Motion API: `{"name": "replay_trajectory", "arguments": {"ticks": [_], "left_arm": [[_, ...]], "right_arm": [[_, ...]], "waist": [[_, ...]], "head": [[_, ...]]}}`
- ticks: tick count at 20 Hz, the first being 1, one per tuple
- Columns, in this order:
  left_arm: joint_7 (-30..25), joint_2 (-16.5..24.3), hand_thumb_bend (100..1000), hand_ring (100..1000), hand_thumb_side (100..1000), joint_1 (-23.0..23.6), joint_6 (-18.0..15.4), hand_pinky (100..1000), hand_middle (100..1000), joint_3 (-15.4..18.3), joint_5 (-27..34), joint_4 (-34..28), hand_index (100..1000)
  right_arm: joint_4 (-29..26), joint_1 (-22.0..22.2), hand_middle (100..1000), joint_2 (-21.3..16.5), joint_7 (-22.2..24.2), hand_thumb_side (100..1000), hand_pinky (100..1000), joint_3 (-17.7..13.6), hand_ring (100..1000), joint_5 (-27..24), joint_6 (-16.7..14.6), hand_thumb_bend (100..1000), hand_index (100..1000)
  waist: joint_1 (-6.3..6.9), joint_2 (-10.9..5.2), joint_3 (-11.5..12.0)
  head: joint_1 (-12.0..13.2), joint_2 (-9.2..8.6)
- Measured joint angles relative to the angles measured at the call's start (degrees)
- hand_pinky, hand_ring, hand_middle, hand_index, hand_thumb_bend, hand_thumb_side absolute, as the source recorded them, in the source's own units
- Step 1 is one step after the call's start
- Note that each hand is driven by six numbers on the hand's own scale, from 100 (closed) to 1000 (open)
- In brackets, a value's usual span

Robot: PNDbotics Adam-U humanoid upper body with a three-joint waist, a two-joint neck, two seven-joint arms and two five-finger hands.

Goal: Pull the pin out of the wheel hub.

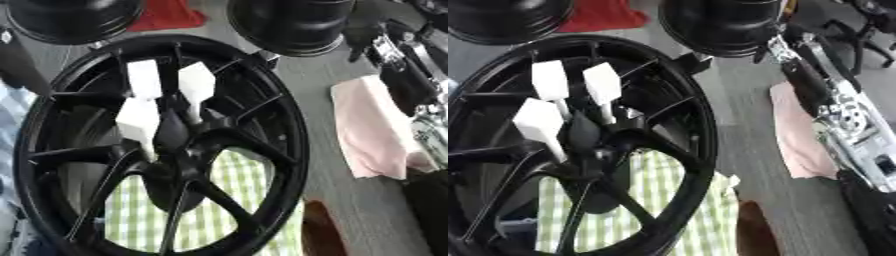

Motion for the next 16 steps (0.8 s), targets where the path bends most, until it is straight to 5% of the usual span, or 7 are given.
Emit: {"name": "replay_trajectory", "arguments": {"ticks": [9, 16], "left_arm": [[1.0, -3.5, 495, 691, 634, -1.3, 4.9, 819, 688, -2.2, 0.2, 0.0, 818], [2.6, -5.3, 496, 734, 529, -1.9, 9.7, 820, 752, -4.5, -0.4, 0.0, 846]], "right_arm": [[0.0, -1.9, 396, -0.1, 1.0, 677, 955, 0.6, 910, -0.7, 0.6, 100, 653], [0.0, -2.6, 395, -0.1, 1.5, 681, 956, 0.9, 910, -1.0, 1.0, 100, 653]], "waist": [[1.01, 1.25, -2.7], [0.93, 1.89, -3.2]], "head": [[1.5, -0.96], [2.1, -0.97]]}}
